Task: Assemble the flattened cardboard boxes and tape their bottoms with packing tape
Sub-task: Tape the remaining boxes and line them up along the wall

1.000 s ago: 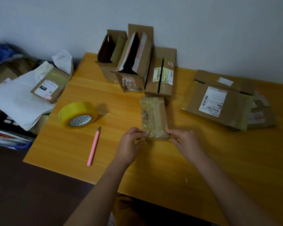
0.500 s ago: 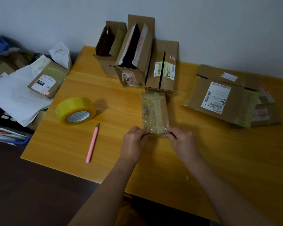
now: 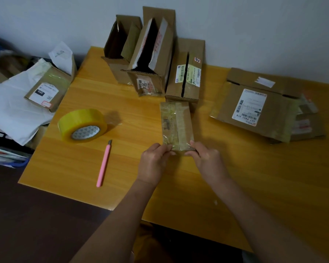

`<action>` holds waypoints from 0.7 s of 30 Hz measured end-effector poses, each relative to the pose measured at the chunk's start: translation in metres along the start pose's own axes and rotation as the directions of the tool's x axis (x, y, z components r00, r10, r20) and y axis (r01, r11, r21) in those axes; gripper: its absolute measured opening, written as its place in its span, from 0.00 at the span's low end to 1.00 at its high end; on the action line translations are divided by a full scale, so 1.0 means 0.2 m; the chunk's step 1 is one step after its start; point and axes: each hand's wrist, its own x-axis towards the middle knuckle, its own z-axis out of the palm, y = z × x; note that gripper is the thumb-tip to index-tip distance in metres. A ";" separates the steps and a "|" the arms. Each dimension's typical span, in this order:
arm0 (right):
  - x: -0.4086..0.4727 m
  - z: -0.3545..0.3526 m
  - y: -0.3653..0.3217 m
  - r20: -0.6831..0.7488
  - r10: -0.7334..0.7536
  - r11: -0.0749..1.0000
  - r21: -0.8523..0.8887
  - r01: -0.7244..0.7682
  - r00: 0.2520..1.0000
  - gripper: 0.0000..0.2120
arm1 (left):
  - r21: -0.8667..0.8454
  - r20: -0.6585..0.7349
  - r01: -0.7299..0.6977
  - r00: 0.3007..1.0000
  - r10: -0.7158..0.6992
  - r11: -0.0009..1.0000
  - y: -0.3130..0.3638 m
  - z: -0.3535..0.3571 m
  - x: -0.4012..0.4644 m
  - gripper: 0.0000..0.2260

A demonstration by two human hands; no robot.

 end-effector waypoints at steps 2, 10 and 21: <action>-0.01 -0.01 0.01 -0.018 -0.009 1.000 0.011 0.010 1.000 0.16 | 0.004 0.007 -0.017 1.000 0.017 1.000 0.00 -0.01 -0.01 0.13; -0.01 -0.04 -0.03 -0.019 0.188 0.967 0.180 -0.181 0.982 0.09 | -0.155 0.060 0.184 0.982 -0.177 0.971 0.03 -0.04 -0.01 0.07; 0.13 -0.17 -0.11 0.470 0.570 0.643 0.255 -0.722 0.674 0.20 | -0.379 0.491 0.823 0.566 -0.662 0.423 0.28 -0.26 0.11 0.20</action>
